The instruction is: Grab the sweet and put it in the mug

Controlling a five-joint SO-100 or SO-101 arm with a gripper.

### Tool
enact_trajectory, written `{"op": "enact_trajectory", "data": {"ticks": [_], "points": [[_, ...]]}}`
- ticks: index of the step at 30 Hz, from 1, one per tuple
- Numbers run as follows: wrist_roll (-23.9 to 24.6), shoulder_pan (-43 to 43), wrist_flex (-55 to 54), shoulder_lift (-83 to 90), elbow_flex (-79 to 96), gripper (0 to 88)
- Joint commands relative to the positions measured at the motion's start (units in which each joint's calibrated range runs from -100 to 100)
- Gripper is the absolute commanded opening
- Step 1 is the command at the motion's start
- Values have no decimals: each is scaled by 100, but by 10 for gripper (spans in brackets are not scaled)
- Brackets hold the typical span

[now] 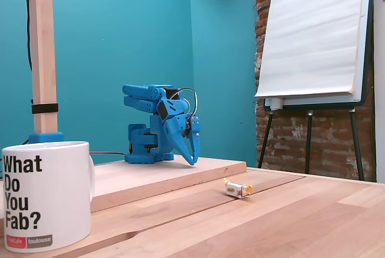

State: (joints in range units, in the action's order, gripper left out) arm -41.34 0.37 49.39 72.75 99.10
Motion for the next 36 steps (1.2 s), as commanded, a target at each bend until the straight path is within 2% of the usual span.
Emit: {"op": "enact_trajectory", "data": {"ticks": [1, 24, 36], "points": [[15, -8, -12, 57, 90, 0], [98, -30, -3, 23, -240, 0], [1123, -15, -3, -38, -2917, 0]]}}
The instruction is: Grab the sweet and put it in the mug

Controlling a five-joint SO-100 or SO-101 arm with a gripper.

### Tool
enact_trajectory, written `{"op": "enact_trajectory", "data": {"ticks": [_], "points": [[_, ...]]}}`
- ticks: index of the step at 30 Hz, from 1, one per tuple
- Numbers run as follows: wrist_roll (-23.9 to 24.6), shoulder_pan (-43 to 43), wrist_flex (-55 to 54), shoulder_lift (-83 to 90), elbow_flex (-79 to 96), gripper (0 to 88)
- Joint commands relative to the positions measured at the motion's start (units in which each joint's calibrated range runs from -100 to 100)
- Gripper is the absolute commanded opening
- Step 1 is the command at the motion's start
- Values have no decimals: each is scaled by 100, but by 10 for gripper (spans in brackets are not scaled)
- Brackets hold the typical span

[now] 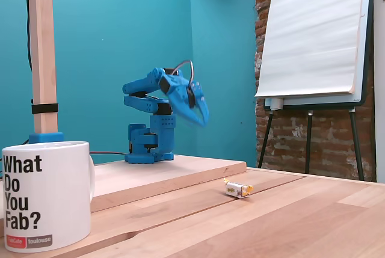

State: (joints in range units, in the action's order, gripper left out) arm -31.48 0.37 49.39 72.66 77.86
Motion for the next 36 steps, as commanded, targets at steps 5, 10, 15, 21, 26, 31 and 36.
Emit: {"op": "enact_trajectory", "data": {"ticks": [5, 10, 15, 21, 26, 31, 36], "points": [[254, -22, 45, -390, -1568, 0], [205, -30, 690, -1492, -2398, 0], [186, -30, 1021, -3075, -3522, 0], [147, -204, 1037, -4753, -4762, 0], [-405, -502, 1021, -5614, -5315, 0], [-1187, -756, 1013, -6397, -5520, 0], [-1724, -996, 1005, -7085, -5556, 0]]}}
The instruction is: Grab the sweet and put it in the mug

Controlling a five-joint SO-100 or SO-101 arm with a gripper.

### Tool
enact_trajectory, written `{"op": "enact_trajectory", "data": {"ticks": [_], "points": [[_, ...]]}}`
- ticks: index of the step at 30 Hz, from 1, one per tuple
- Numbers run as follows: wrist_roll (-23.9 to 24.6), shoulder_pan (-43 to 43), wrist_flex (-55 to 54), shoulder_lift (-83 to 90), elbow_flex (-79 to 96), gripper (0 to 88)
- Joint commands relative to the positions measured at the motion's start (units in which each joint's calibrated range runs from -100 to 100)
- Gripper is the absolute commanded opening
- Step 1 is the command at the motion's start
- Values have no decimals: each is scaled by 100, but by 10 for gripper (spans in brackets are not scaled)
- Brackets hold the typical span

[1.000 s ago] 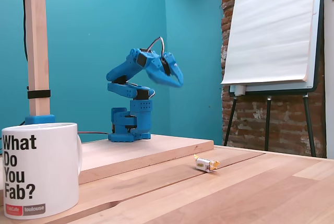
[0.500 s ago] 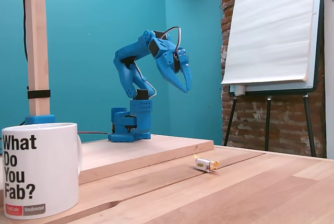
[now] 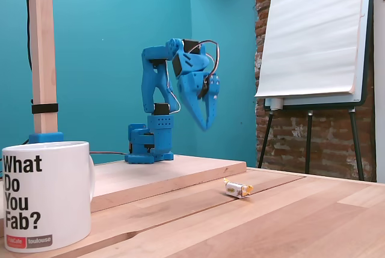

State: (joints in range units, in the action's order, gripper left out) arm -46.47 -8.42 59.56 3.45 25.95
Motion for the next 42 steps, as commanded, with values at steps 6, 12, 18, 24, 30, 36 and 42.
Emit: {"op": "enact_trajectory", "data": {"ticks": [6, 12, 18, 24, 30, 36, 42], "points": [[-269, -189, -521, -948, -963, 0], [-249, -189, -1383, -1843, -1337, 0], [-303, -182, -1537, -2385, -1329, 28], [-303, -124, -1617, -2540, -1382, 152], [-308, -109, -1633, -2557, -1462, 237], [-313, -22, -1633, -2987, -1828, 255], [-274, 159, -1633, -3727, -2435, 255]]}}
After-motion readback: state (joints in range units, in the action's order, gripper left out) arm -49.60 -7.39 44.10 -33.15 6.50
